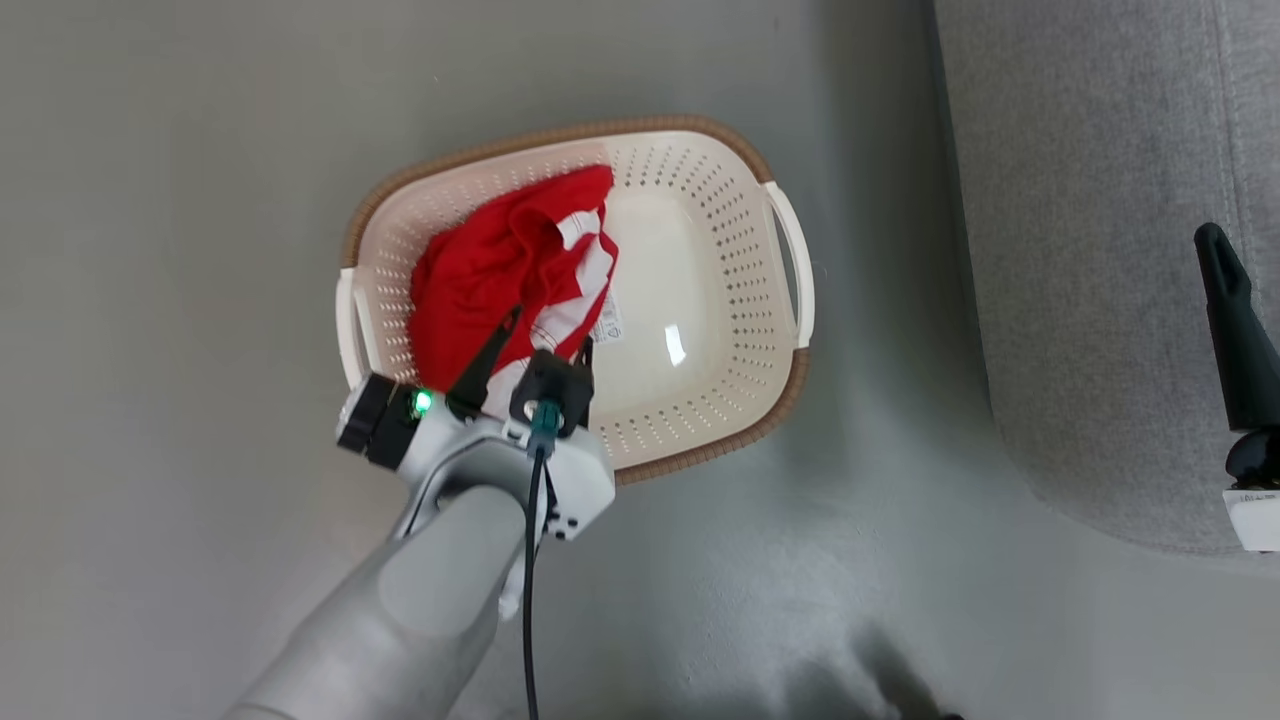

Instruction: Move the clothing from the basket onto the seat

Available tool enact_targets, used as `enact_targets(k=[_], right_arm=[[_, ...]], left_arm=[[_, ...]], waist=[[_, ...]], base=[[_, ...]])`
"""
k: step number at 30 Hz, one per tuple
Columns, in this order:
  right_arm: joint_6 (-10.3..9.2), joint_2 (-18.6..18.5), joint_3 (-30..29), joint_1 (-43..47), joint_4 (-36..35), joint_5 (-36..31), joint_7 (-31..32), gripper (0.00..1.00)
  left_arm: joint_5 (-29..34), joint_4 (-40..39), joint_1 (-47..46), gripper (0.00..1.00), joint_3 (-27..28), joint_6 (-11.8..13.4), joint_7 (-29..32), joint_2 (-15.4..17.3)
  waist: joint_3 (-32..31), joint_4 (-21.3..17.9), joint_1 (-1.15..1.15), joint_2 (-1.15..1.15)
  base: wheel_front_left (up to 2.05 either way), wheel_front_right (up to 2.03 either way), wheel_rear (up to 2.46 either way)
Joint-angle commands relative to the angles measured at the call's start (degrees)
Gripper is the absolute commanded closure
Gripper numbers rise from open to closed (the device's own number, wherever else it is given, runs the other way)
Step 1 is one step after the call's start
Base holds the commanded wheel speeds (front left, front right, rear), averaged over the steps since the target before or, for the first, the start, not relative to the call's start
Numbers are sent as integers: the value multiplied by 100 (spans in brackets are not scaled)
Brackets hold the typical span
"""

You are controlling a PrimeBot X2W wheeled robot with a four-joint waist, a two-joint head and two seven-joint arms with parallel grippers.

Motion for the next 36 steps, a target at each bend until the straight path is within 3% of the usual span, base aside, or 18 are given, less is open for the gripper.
enact_targets(k=[1,10,15,27,36], right_arm=[[8,-187,71,70,-159,61,-33,0],[8,-195,188,-224,-382,134,-33,0],[8,-132,313,-404,-472,165,-33,0],[8,28,465,-699,-631,162,-33,0],[8,42,470,-799,-774,178,-33,0]], left_arm=[[-72,4,-151,0,21,73,51,36],[-469,504,-1350,0,-1031,245,1187,36],[-711,656,-1908,0,-1505,471,1910,36],[-1087,1108,-2370,0,-1989,946,2391,36],[-931,1453,-2646,0,-2243,1183,2935,36]], waist=[[199,-111,0,0],[882,-298,0,0],[1252,-447,0,0],[1733,-730,0,0],[1962,-797,0,0]], base=[[0,0,0],[0,0,0],[0,0,0],[0,0,0],[0,0,0]])
